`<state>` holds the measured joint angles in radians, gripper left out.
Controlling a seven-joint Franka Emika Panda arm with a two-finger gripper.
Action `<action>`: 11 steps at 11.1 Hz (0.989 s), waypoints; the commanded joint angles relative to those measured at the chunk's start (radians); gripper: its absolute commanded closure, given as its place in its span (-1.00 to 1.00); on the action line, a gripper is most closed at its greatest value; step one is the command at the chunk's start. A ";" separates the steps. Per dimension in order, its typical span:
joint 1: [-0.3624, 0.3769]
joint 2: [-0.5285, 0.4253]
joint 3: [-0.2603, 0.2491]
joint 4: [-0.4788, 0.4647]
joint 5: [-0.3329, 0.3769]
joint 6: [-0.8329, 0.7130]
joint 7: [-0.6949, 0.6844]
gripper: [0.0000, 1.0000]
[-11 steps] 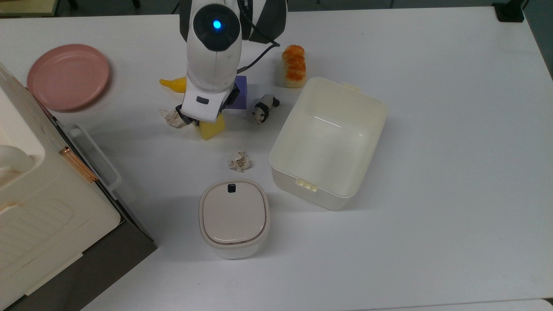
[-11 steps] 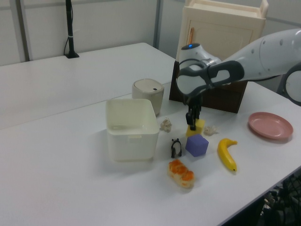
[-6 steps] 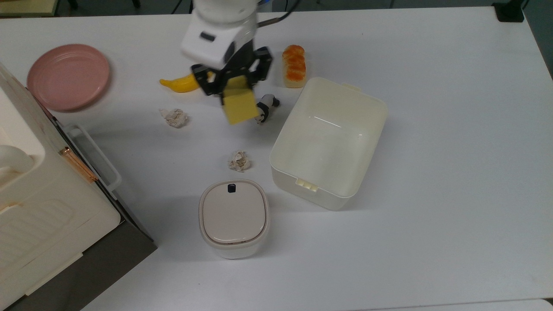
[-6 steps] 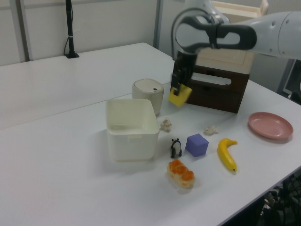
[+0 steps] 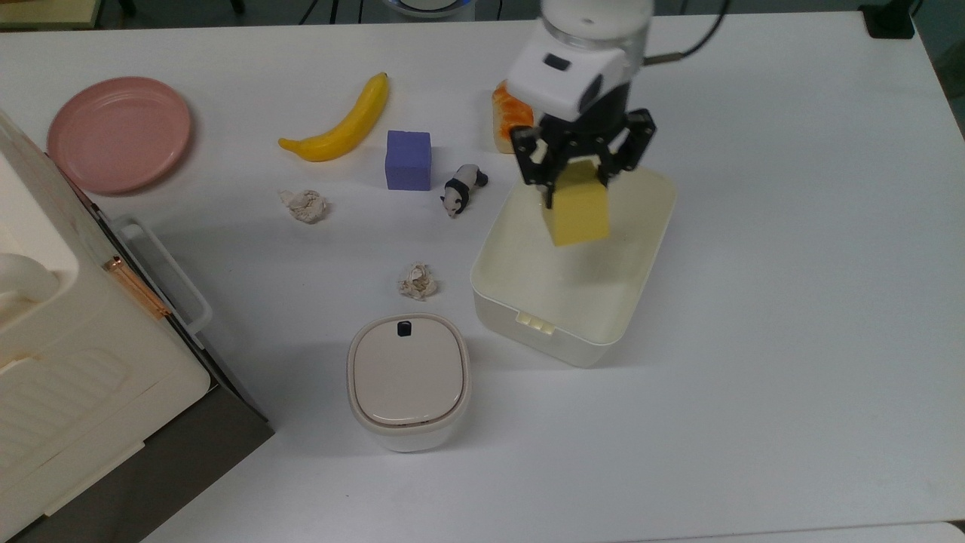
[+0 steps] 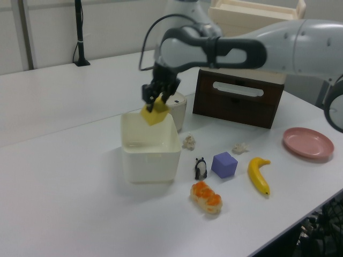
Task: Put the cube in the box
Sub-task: 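Open the gripper to drop the yellow cube into the bin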
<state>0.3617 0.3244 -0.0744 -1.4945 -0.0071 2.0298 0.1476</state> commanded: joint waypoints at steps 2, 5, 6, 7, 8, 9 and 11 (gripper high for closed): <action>0.022 0.048 -0.015 0.028 -0.003 0.021 0.055 -1.00; 0.013 0.006 -0.015 0.031 -0.076 0.012 0.040 -1.00; 0.000 -0.017 -0.015 0.025 -0.083 0.004 -0.008 -1.00; -0.030 -0.039 -0.012 0.023 -0.083 -0.052 -0.081 -1.00; -0.065 -0.062 -0.007 0.025 -0.077 -0.125 -0.130 -1.00; -0.096 -0.085 -0.001 0.022 -0.076 -0.201 -0.125 -1.00; -0.168 -0.113 0.001 0.020 -0.076 -0.330 -0.120 -1.00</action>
<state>0.2623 0.2630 -0.0848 -1.4498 -0.0833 1.8119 0.0461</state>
